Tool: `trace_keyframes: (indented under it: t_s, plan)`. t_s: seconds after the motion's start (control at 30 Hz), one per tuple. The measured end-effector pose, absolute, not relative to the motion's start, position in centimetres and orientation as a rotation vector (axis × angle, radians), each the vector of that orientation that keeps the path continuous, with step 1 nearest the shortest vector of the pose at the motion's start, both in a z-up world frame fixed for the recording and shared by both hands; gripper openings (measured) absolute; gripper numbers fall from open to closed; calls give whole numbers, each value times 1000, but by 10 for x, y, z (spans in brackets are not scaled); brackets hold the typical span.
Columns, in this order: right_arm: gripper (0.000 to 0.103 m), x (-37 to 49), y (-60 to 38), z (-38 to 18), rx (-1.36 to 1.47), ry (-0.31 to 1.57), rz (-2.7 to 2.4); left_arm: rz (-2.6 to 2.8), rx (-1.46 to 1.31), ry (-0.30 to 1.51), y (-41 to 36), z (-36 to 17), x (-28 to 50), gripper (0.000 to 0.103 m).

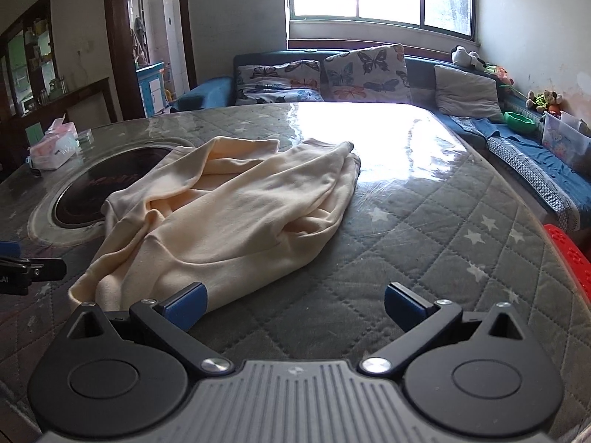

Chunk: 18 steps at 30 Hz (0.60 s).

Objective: Fold clothes
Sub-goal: 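Move both grippers toward the crumpled cream sweatshirt on the table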

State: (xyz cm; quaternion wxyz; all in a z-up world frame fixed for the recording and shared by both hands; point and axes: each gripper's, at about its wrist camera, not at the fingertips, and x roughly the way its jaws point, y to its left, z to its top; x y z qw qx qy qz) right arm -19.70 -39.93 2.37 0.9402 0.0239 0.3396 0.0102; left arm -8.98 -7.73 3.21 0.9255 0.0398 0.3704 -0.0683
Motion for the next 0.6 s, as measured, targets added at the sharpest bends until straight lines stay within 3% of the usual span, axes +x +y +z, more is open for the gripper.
trace_keyframes:
  t_s: [0.6]
  plan:
    - [102,-230,-393,30,58,666,31,-180,102,749,-94,36,-119,103]
